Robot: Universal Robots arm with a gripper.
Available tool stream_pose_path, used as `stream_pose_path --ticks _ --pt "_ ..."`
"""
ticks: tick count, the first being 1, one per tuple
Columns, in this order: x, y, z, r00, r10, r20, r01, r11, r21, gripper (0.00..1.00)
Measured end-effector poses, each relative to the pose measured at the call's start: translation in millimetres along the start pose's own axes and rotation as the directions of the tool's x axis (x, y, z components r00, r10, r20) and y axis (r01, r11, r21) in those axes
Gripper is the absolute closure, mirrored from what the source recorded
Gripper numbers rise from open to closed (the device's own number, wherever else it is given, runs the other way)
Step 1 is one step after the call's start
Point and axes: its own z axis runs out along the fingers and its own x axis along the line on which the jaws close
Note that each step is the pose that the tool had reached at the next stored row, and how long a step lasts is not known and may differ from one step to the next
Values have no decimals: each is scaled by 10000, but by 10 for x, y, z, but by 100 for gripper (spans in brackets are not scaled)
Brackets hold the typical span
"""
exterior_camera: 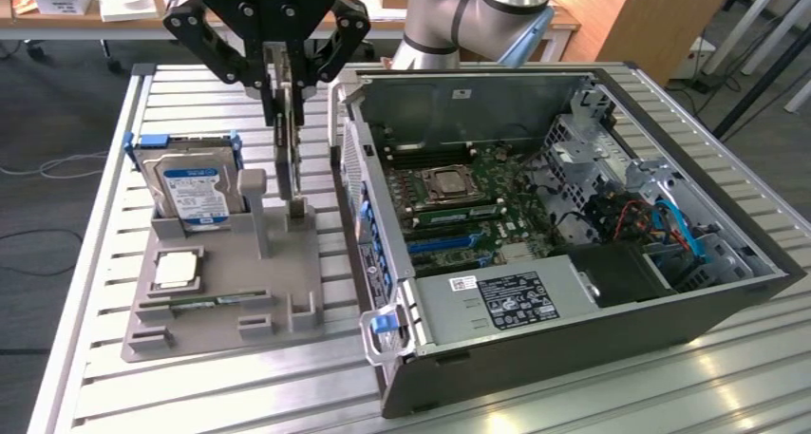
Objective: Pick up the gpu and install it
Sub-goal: 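Pick up the gpu and move the gpu toward the slot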
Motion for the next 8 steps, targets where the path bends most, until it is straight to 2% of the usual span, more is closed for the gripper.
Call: stream_pose_path --ticks 5,8 --pt "-26 1 0 10000 -1 -1 1 10000 -2 73" --pt "-80 5 2 10000 -1 -3 1 10000 -43 73"
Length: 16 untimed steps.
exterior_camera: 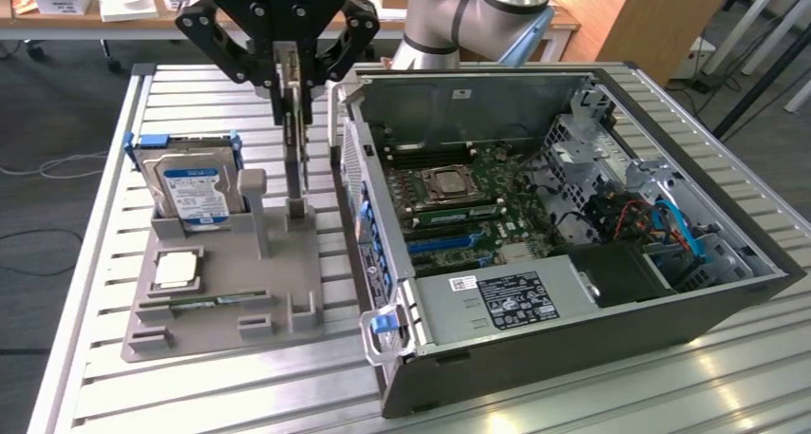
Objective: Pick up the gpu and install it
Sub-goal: 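Pick up the gpu and move the gpu toward the slot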
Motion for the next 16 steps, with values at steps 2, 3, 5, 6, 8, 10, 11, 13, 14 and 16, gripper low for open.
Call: stream_pose_path --ticks 2,3,5,6,8,10,11,13,14,16 --pt "-49 3 1 10000 1 -1 -1 10000 -21 73" --pt "-78 5 2 10000 1 -2 -1 10000 -28 73" --pt "-141 9 3 10000 3 -5 -3 10000 -38 73" --pt "-173 11 4 10000 3 -8 -3 10000 -40 73" --pt "-244 15 6 10000 2 -12 -2 10000 -45 73" --pt "-319 19 8 10000 2 -19 -2 10000 -49 73" --pt "-354 20 9 10000 3 -22 -3 10000 -50 73" --pt "-430 24 10 10000 4 -29 -4 10000 -51 73" --pt "-469 26 11 10000 3 -32 -3 10000 -51 73" --pt "-554 29 14 10000 3 -38 -3 10000 -54 73"
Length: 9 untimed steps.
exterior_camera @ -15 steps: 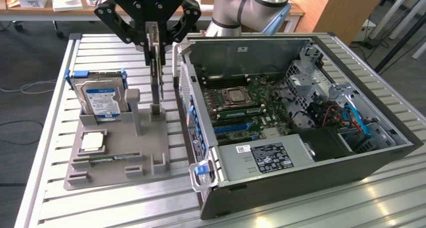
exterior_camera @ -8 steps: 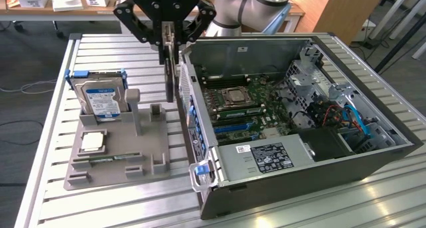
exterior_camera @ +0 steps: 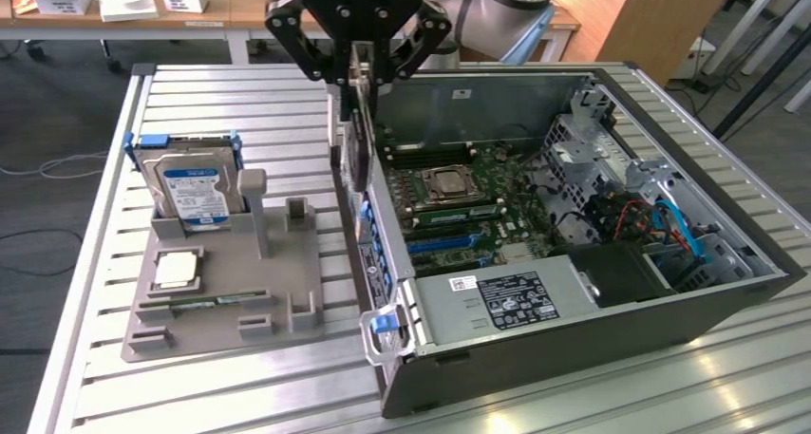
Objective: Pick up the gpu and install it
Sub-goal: 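Pick up the gpu and move the gpu toward the slot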
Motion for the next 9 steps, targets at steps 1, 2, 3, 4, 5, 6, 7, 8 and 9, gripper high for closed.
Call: stream_pose_path --ticks 1,2,3,4,5,6,7,8,9 --pt "-44 3 1 10000 2 -4 -2 10000 -1 73" --pt "-88 5 2 10000 3 -8 -3 10000 -1 73" --pt "-137 7 2 10000 2 -13 -2 10000 -1 73" --pt "-183 9 3 10000 1 -17 -1 10000 -1 73" --pt "-228 12 4 10000 2 -20 -2 10000 -4 73" --pt "-272 14 5 10000 3 -23 -3 10000 -6 73" --pt "-315 17 7 10000 3 -26 -3 10000 -8 73" --pt "-362 19 7 10000 2 -28 -2 10000 -9 73" --pt "-410 21 8 10000 2 -30 -2 10000 -11 73"
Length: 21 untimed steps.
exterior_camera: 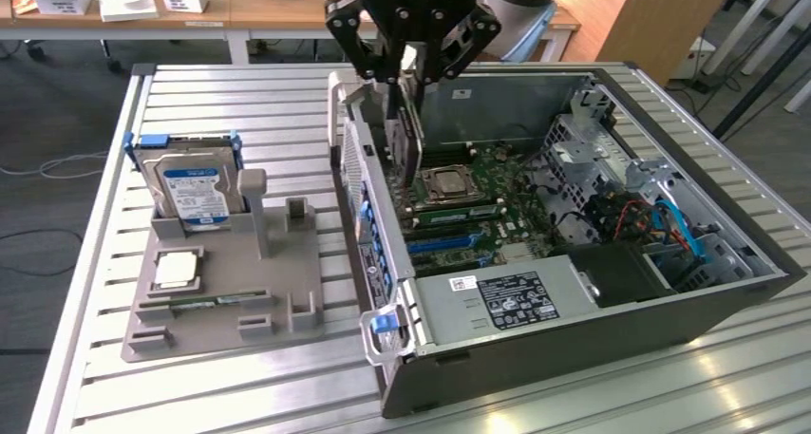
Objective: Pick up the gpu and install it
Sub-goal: 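Pick up the gpu and move the gpu toward the slot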
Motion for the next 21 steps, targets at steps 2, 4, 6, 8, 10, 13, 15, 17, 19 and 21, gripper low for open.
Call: stream_pose_path --ticks 2,4,6,8,10,13,15,17,19,21 --pt "-89 6 1 10000 1 -5 -1 10000 -3 73" --pt "-179 10 3 10000 0 -7 0 10000 -9 73" --pt "-271 17 5 10000 1 -9 -1 10000 -15 73" --pt "-361 22 6 10000 -1 -12 1 10000 -20 73" --pt "-449 27 7 10000 -1 -15 1 10000 -24 73" --pt "-586 36 11 10000 -3 -18 3 10000 -34 73" --pt "-674 41 12 10000 -4 -20 4 10000 -40 73" --pt "-762 46 14 10000 -5 -23 5 10000 -45 73" --pt "-849 52 15 10000 -10 -26 10 10000 -57 73" --pt "-923 56 16 10000 -25 -28 25 10000 -70 73"
